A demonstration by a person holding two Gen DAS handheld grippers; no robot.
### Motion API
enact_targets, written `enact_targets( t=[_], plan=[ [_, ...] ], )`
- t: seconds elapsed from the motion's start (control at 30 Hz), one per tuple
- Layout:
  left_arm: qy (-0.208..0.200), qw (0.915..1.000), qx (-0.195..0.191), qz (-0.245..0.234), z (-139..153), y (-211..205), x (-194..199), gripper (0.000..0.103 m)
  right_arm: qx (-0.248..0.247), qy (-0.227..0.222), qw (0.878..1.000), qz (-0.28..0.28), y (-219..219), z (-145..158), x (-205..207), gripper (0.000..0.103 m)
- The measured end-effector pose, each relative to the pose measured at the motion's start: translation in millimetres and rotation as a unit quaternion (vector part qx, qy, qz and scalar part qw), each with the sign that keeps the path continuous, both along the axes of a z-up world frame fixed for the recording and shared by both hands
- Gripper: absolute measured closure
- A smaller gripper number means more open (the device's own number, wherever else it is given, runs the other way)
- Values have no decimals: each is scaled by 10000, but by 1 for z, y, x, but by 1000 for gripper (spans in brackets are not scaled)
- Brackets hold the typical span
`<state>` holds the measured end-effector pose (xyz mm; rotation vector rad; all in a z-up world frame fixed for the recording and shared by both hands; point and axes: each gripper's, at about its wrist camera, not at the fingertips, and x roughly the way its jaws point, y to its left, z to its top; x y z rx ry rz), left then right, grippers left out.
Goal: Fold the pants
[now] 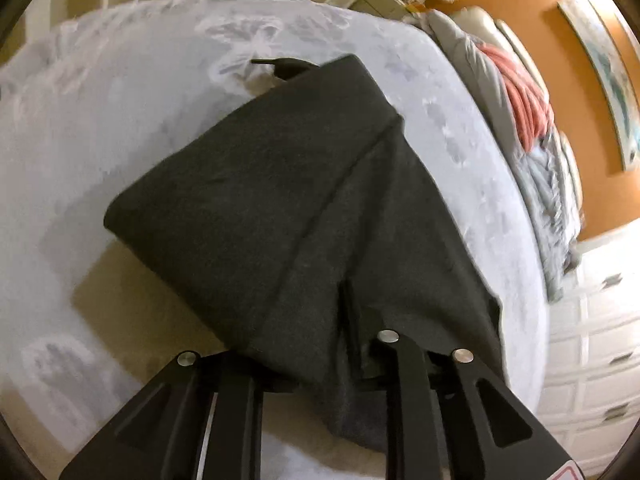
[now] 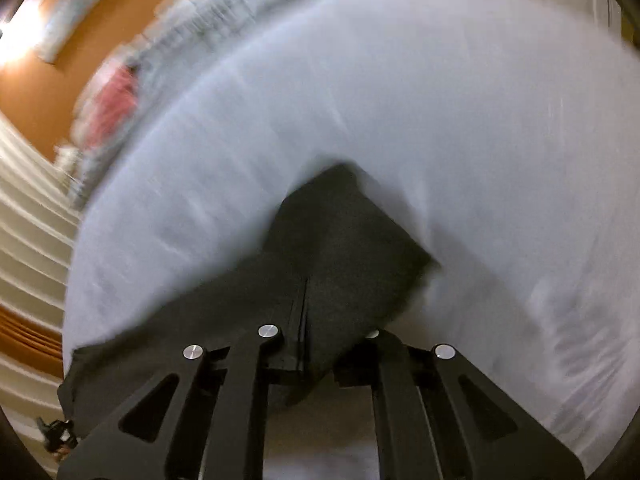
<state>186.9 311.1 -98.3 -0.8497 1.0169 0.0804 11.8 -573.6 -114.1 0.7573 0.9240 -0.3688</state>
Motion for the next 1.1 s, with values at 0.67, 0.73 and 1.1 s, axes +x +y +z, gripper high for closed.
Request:
enact_targets(
  t=[0.67, 0.73, 1.1],
  plan=[
    [-19, 9990, 412, -162, 10, -15, 8, 75, -123, -2337, 9002, 3672, 347, 171, 85, 47],
    [-25, 9993, 311, -210, 9, -10, 6, 75, -539, -2641, 8813, 3881, 370, 189, 74, 46],
    [-62, 9997, -140, -206, 3, 2, 2, 75, -1174, -492, 9630, 2376, 237, 87, 79, 14]
  ],
)
